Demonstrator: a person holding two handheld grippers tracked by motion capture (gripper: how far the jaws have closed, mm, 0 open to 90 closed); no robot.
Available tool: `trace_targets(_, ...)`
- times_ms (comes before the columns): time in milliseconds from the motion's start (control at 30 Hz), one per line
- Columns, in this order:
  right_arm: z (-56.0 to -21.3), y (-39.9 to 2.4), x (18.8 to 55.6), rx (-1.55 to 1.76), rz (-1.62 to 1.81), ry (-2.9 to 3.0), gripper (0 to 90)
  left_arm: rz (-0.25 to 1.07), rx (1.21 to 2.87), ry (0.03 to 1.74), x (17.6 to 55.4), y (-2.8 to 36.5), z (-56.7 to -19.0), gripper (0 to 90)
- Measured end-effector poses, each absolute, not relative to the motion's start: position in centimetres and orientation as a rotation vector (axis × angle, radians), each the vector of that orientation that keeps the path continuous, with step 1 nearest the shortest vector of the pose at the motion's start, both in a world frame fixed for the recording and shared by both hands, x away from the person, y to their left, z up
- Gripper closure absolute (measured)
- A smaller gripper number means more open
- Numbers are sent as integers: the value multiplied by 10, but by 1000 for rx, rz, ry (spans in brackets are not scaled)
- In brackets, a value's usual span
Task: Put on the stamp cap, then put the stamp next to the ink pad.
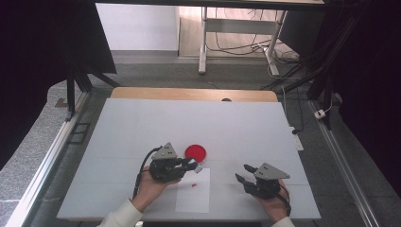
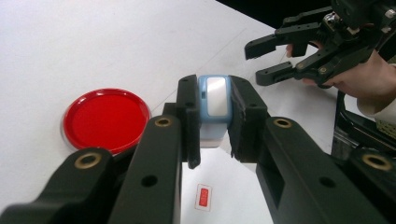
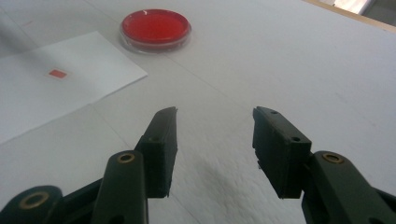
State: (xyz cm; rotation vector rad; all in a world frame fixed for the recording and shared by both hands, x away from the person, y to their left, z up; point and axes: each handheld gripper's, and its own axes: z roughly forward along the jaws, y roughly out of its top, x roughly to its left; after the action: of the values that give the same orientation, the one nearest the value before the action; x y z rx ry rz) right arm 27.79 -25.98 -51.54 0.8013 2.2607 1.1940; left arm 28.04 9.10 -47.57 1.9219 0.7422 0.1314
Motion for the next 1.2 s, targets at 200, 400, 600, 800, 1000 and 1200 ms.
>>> trace_targets(200,-514,-285,274,842,1195,2241,492,151,1922,753,283,98,-473,754)
trace_targets(400,-511,-305,275,870,1190,2209,492,176,1926,765,288,108,-468,754)
trace_targets(600,-513,-305,279,870,1184,2221,490,191,1912,789,292,119,-464,753)
trace_targets(800,-513,-305,279,863,1194,2222,488,197,1908,816,297,125,-466,752)
trace_targets(1000,-515,-306,281,867,1197,2223,483,211,1906,836,301,131,-469,752)
trace_targets(1200,-516,-305,281,866,1192,2230,481,243,1912,863,305,136,-471,752)
